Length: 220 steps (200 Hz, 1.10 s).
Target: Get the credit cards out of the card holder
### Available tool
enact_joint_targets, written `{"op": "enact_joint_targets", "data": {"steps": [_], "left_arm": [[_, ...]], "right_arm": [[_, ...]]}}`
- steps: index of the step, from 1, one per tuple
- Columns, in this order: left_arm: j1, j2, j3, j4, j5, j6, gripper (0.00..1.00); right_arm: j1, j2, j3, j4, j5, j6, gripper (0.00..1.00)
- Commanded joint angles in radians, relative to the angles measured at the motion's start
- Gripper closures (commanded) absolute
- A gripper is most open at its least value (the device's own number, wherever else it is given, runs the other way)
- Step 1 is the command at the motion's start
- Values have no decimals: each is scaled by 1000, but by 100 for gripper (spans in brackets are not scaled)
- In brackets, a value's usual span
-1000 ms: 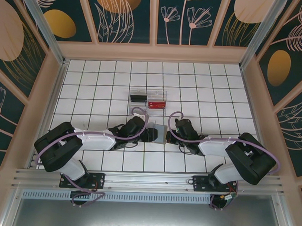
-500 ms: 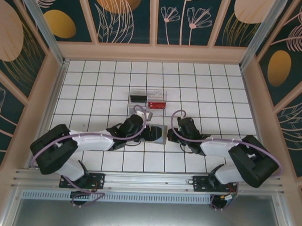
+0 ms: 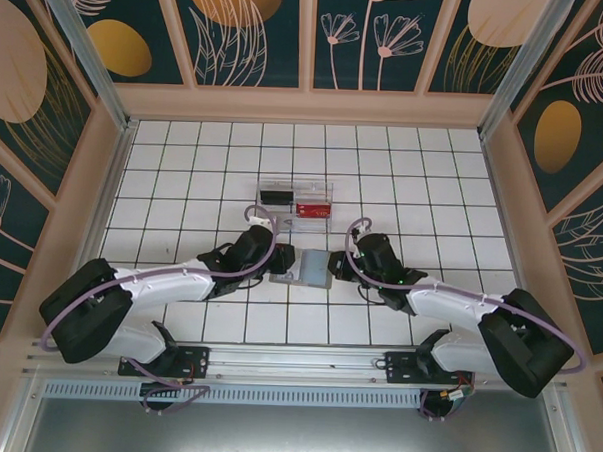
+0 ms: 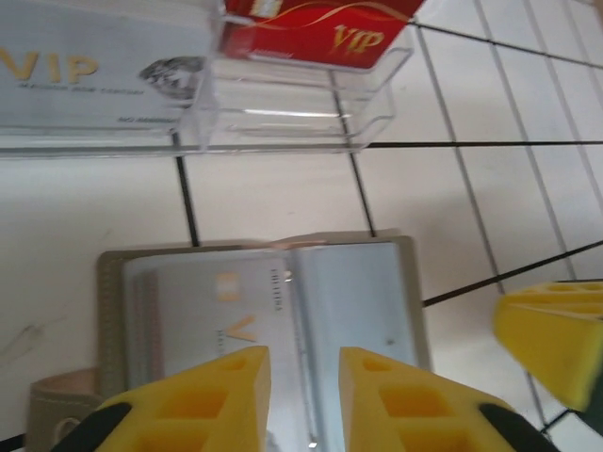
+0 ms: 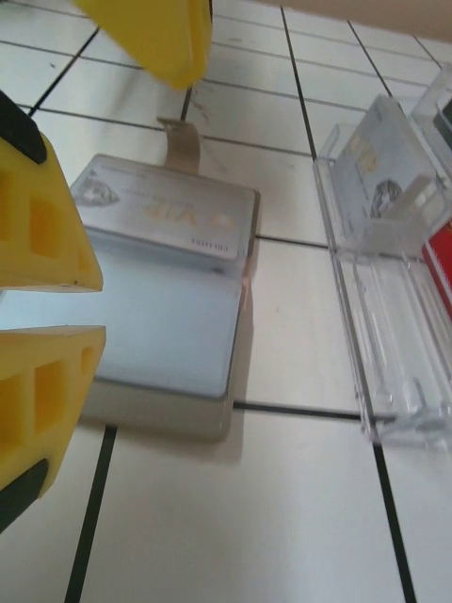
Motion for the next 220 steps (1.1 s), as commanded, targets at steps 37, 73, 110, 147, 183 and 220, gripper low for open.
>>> {"op": "enact_joint_targets", "data": {"steps": [37,73,110,147,183,220], "left_arm": [[34,81,-17,-7,-36,46,87],[36,126,-17,34,0,41,88],[36,154,-37,76,33,12,88],[36,155,-62,110,65,-28,88],[35,152,-76,126,78,-49,89],[36,155,-75,121,72,-45,89]], "right_arm": [[43,133,89,108,-74,88,84],[53,197,116,142,-92,135,87],[59,248,132,164,-118,165,87],[58,293,143,173,-127,184,87],[60,344,154,184,-143,192,86],[63,367,163,198,-152,199,85]]}}
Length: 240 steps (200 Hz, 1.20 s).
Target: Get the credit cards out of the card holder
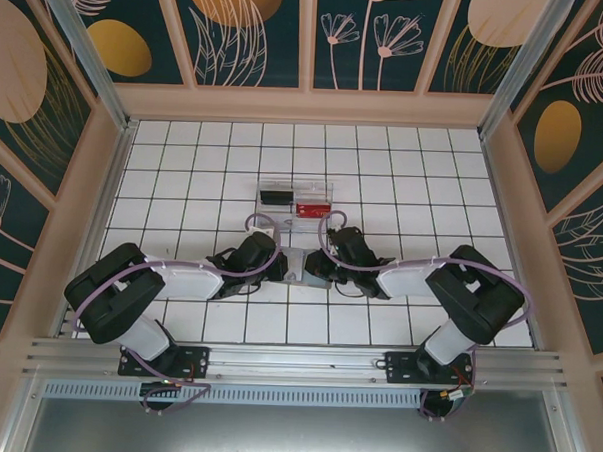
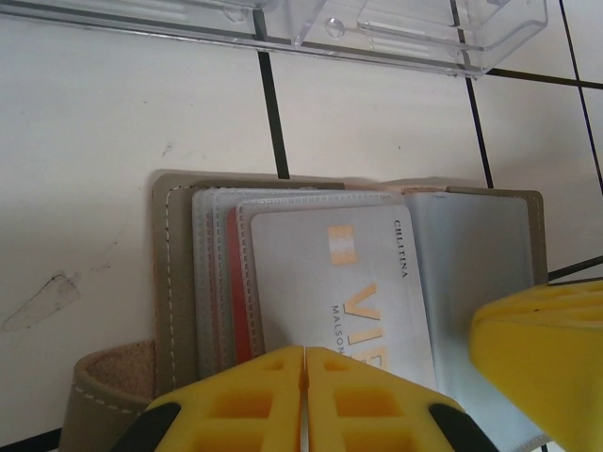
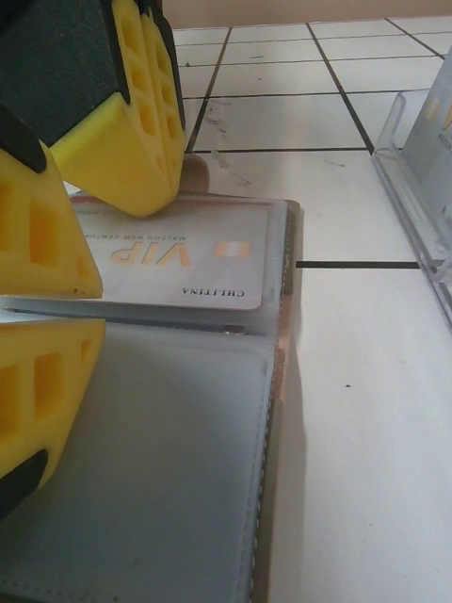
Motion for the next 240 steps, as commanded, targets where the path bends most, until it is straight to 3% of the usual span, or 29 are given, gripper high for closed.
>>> {"op": "enact_joint_targets", "data": {"steps": [1,67,142,203,240], "left_arm": [[4,11,-14,9,11,-13,89],[3,9,-11,-2,8,-10,88],[4,13,2,-42,-27,-8,88],[4,26,6,-32,-16,-10,88],[4,26,9,-31,-12,-11,88]], "right_arm": [[12,17,33,44,-19,17,85],[27,44,60,21,-10,12,84],[41,61,92,-99,80,-7,84],[47,80,97,-92,61,-7,82],[47,84,94,-59,36,1,92]]}}
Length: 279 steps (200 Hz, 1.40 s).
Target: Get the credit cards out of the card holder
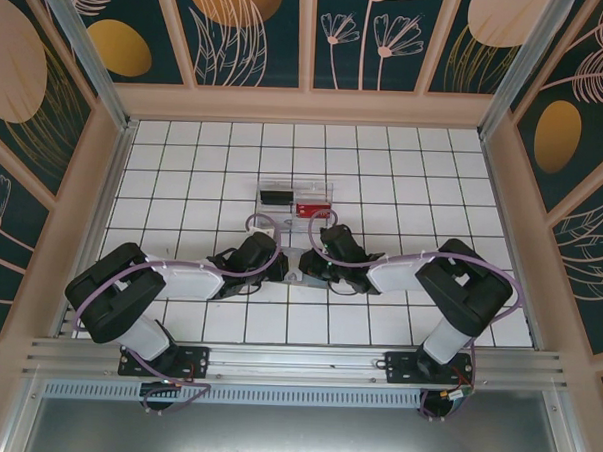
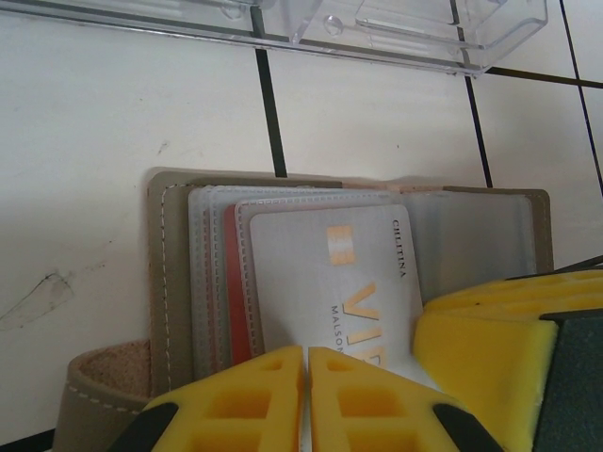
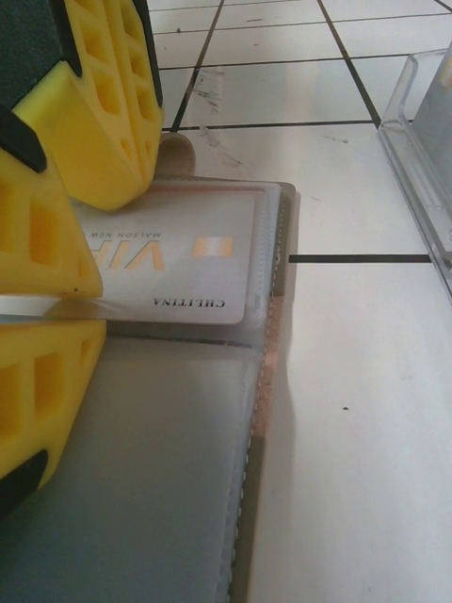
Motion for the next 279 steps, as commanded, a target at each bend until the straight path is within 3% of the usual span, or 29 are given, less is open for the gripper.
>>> {"op": "enact_joint_targets", "data": {"steps": [1,15,88,166,192,246,268,279], "left_arm": [[3,21,6,-31,-8,-7,88],[3,18,6,-37,-12,-8,88],[3,21,25,-122,-105,-9,93],[3,28,28,-128,-105,-6,94],[4,36,32,-119,-93,-6,94],[4,36,33,-115,-77,-6,95],[4,34,33,-115,-75,-5,95],[3,33,33,-117,-77,-6,95]], "right_arm": [[10,18,13,9,-14,5,92],[10,10,8,5,-5,5,100],[-1,-53,-34,-21,46,6,100],[-21,-82,-73,-6,30,1,100],[-21,-63,-70,35,-2,3,84],[-23,-18,-50,52,-21,14,81],[-24,-20,-53,55,-20,13,87],[-24,-24,-53,51,-17,14,95]]}}
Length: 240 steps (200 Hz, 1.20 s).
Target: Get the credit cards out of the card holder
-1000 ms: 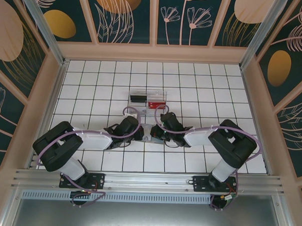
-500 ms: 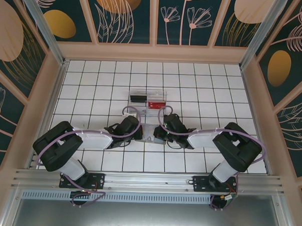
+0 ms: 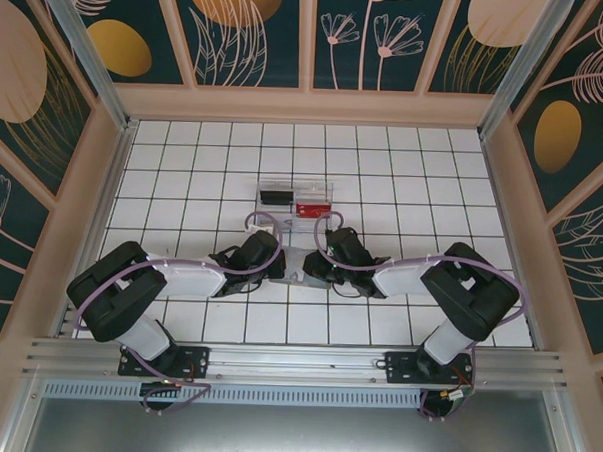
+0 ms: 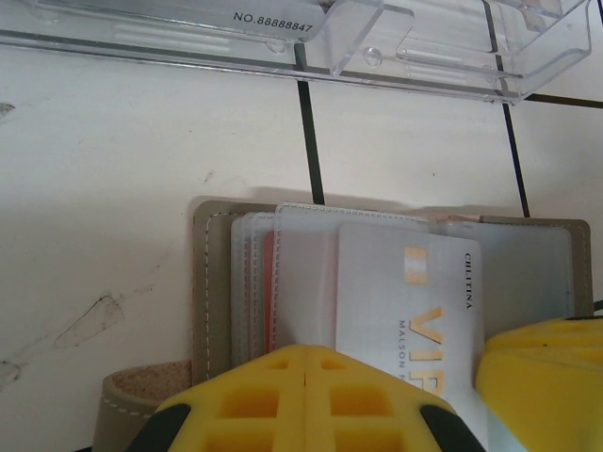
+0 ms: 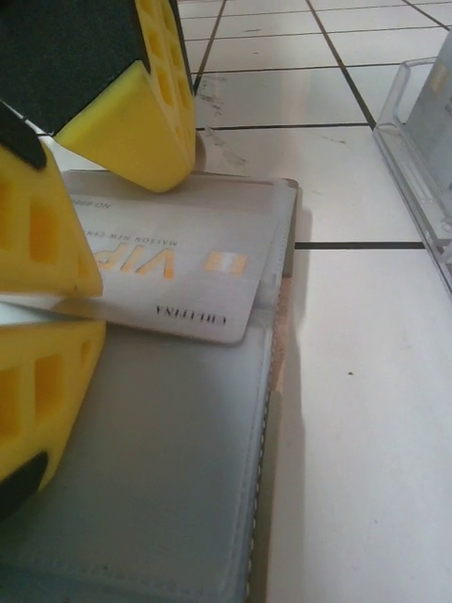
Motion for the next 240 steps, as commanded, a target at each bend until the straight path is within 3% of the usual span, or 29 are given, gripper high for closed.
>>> {"op": "enact_joint_targets", "data": {"steps": [1,8,113,147,178,240], "left_arm": [[5,23,2,-63,-7,-3,95],[4,22,1,-65,-9,-3,95],[5,-25,-3,-84,-24,2,94],[5,-39,2,-85,-26,5,94],[5,-10,0,-88,-39,4,94],[5,6,10,-134,-91,9,94]], "right_arm": [[-6,14,5,6,-11,6,96],[-7,13,4,1,-6,9,100],[-58,-218,-103,-86,55,-40,100],[-59,-259,-110,-65,13,-64,100],[-41,-217,-68,-71,4,-78,80],[-8,-91,15,-77,-9,-86,76]]}}
